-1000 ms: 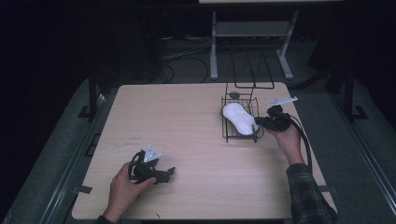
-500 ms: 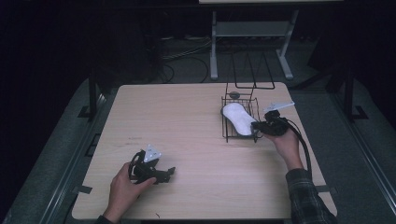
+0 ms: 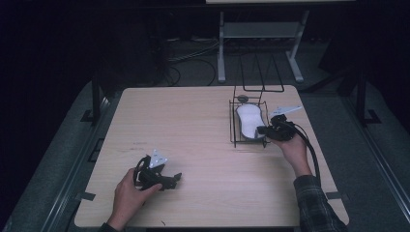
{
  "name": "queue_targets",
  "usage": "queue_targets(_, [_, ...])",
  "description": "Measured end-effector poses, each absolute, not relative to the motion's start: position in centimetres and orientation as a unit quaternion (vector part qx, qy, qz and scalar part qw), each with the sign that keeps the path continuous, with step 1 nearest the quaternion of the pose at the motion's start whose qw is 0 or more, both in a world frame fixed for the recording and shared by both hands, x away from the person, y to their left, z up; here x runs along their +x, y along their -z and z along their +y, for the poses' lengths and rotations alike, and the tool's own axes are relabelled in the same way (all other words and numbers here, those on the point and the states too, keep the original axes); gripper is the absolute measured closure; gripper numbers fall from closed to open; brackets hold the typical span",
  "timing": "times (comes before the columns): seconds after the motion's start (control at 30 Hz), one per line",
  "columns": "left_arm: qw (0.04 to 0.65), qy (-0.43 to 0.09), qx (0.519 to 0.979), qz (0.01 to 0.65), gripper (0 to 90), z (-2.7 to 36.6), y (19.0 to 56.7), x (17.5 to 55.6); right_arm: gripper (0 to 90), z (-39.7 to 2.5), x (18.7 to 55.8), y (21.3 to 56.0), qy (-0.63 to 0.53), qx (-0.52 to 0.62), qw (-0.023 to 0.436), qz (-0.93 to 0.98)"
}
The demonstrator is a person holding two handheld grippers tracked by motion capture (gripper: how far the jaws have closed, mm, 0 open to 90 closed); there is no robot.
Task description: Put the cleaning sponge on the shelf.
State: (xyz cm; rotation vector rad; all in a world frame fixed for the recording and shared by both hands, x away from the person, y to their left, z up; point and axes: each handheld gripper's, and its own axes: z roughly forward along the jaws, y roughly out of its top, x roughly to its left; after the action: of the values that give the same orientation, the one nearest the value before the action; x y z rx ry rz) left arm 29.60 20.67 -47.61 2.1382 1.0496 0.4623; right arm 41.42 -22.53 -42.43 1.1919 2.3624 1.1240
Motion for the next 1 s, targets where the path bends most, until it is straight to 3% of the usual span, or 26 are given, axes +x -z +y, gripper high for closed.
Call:
queue_targets(0.57, [0.351,-0.179,0.825,0.405,12.5,20.7,47.6,29.6,89.2,-25.4,38.4,40.4,-0.415,0.423,0.152,0.791])
queue_targets(0.83, [0.351,-0.178,0.825,0.405,12.4,20.7,47.6,29.6,59.7,-27.3,36.0,40.6,-0.416,0.446,0.163,0.776])
queue_targets(1.0, [0.351,-0.178,0.825,0.405,12.5,20.7,47.6,29.6,47.6,-28.0,34.8,41.0,-0.406,0.457,0.165,0.774])
